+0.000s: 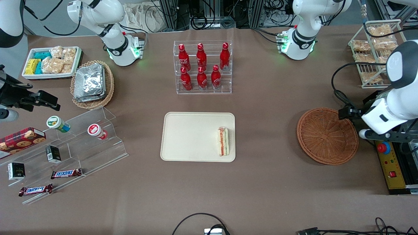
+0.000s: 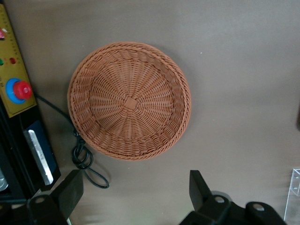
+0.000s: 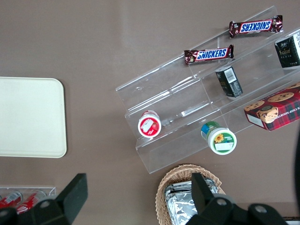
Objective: Place sandwich from basket to tray
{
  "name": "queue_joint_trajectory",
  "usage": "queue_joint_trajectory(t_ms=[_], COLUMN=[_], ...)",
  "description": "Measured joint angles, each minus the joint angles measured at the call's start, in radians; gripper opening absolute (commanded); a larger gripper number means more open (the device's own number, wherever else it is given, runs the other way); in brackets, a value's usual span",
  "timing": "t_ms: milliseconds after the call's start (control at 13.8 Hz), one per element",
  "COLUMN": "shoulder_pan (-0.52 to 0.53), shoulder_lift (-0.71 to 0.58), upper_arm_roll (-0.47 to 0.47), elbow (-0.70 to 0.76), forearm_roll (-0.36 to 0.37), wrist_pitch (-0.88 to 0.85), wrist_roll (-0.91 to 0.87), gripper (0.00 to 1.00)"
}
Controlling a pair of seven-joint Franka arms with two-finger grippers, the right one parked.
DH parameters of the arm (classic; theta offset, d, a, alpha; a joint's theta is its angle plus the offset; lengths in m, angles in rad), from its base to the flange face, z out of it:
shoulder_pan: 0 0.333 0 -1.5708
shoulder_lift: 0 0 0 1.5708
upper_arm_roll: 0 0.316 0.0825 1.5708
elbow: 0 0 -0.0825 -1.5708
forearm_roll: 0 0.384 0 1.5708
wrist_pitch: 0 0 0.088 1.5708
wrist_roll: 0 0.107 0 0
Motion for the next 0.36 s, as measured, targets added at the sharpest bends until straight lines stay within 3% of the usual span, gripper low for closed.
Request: queue_joint_trajectory(t_ms=[364], shoulder_pan=[-0.047], shoulder_lift=[-0.010], upper_arm_roll=[0.034], elbow=[0.017], forearm_roll=[-0.011], wrist_pitch=[-0.003], wrist_roll=[-0.013], gripper=[1.00])
